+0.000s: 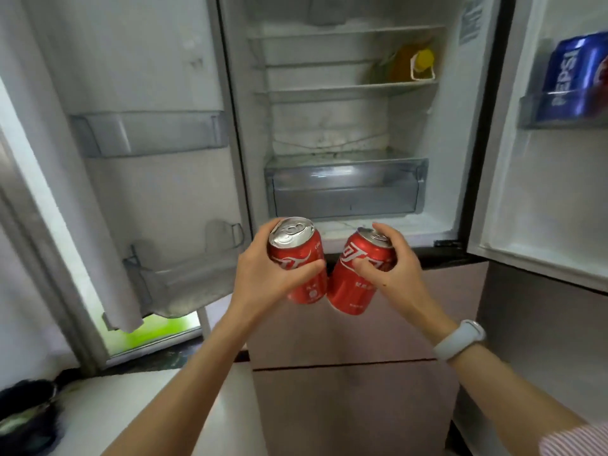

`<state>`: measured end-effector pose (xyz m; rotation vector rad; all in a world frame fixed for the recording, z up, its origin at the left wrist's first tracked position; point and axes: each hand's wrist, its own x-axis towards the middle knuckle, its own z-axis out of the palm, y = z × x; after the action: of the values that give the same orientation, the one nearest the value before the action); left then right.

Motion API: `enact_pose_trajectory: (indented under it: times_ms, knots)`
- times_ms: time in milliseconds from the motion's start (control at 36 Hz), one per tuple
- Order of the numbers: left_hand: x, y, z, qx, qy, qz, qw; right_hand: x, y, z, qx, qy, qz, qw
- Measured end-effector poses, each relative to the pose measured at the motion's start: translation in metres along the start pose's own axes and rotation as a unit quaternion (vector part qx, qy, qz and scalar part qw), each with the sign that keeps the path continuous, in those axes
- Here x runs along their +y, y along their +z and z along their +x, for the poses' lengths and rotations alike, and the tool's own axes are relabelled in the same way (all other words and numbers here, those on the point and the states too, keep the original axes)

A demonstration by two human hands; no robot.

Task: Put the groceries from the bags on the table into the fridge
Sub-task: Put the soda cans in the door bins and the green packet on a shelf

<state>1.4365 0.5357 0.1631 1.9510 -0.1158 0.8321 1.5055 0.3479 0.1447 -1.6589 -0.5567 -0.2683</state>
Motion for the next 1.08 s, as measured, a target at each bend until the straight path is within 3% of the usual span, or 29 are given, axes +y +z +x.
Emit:
enact_pose_trajectory:
  times_ms: [139, 278, 389, 500, 778, 1083]
  knots:
    - [0.021, -0.020, 0.030, 0.149, 0.038, 0.037, 0.987, -0.018, 0.015, 0.062, -0.060, -0.045, 0.079, 0.994]
    - [0.029, -0.042, 0.039, 0.302, 0.051, 0.117, 0.945, -0.040, 0.048, 0.104, -0.137, -0.085, 0.151, 0.975]
    - [0.022, -0.063, 0.038, 0.360, 0.011, 0.176, 0.916, -0.054, 0.093, 0.123, -0.171, -0.105, 0.183, 0.962]
    - [0.011, -0.080, 0.037, 0.354, -0.044, 0.240, 0.903, -0.057, 0.136, 0.130, -0.210, -0.110, 0.166, 0.957]
    - [-0.033, -0.101, 0.041, 0.263, -0.140, 0.359, 0.884, -0.040, 0.176, 0.135, -0.337, -0.169, -0.033, 0.926]
    - [-0.061, -0.105, 0.038, 0.241, -0.198, 0.374, 0.873, -0.021, 0.186, 0.135, -0.381, -0.181, -0.106, 0.901]
